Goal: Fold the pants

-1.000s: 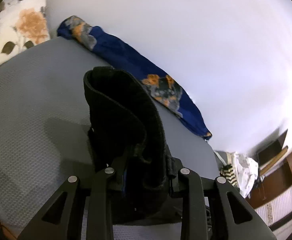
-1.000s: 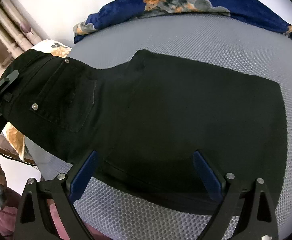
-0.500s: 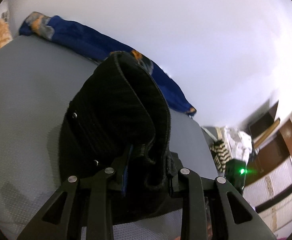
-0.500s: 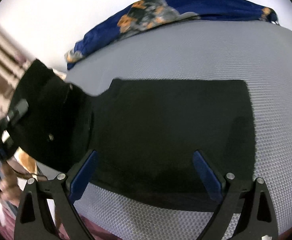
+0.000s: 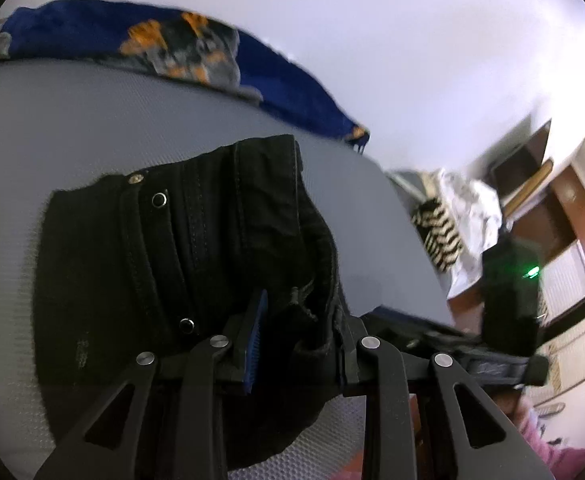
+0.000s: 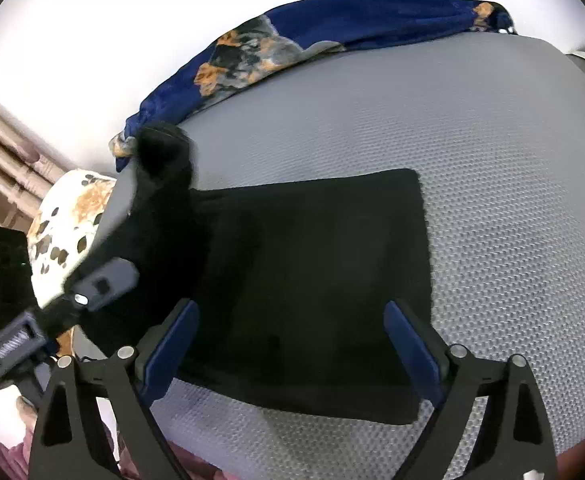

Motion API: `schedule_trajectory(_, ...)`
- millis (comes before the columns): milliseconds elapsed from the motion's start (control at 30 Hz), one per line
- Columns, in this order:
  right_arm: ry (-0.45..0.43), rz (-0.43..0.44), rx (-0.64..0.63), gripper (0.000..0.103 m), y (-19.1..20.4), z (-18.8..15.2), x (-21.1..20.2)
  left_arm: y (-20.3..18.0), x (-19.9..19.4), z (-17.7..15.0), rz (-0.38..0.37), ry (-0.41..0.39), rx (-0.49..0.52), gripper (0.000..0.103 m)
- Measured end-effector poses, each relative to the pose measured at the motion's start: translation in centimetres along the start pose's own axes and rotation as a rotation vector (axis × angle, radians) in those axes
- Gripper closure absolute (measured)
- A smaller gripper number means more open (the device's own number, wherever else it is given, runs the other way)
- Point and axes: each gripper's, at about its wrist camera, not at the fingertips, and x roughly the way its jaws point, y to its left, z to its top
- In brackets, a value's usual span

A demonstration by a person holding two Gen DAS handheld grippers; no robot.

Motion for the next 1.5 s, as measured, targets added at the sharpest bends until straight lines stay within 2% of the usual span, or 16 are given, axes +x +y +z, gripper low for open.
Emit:
schedule_trajectory(133,-0.006,0.004,0.040,0.011,-1.7,0.2,-0.1,-0.1,2.7,-0.6,0.022,0.059,0.017,0.074)
schedule_trajectory(267,0.001,0.048,0.099,0.011,-3.5,0.3,0.1,-0.9,5.5,-1.9,0.096,0.112,0.091,0.074)
schedule_trajectory(533,0.068,0.210,0.161,0.017,-5.3,1.0,3.0,-2.9,5.7,-2.5,0.193,0.152,0.244,0.071)
schedule_trajectory(633,0.099,0.264,0.159,0.017,-5.4,1.3,4.3,-3.4,4.9,-2.8,0.183,0.166,0.299,0.059)
schedule_trajectory(700,0.121,0.300,0.168,0.017,-5.6,1.4,5.1,-4.0,4.1,-3.2,0.183,0.151,0.340,0.045)
schedule_trajectory(767,0.140,0.340,0.185,0.017,-5.8,1.5,6.0,-4.2,3.3,-3.6,0.173,0.146,0.363,0.045)
schedule_trajectory(833,0.157,0.372,0.205,0.017,-6.1,1.6,7.0,-4.1,2.4,-3.5,0.161,0.133,0.350,0.045)
schedule_trajectory(933,0.161,0.412,0.204,0.018,-6.1,1.7,7.5,-2.7,0.5,-3.0,0.188,0.088,0.298,0.045)
schedule_trajectory(1000,0.170,0.423,0.177,0.019,-5.9,2.0,7.6,-1.4,-0.8,-2.7,0.229,0.051,0.260,0.045)
schedule_trajectory(1100,0.184,0.441,0.153,0.028,-5.9,2.5,7.8,1.4,-2.0,-1.9,0.303,0.014,0.198,0.045)
schedule_trajectory(1267,0.188,0.478,0.132,0.045,-6.2,3.1,9.0,5.6,-2.9,-1.2,0.374,-0.008,0.081,0.045)
schedule_trajectory(1367,0.192,0.507,0.102,0.049,-6.0,3.6,9.7,7.0,-2.7,-1.5,0.398,0.005,0.057,0.045)
schedule_trajectory(1500,0.203,0.543,0.053,0.049,-5.3,4.3,10.4,7.3,-2.2,-2.2,0.399,0.013,0.067,0.044)
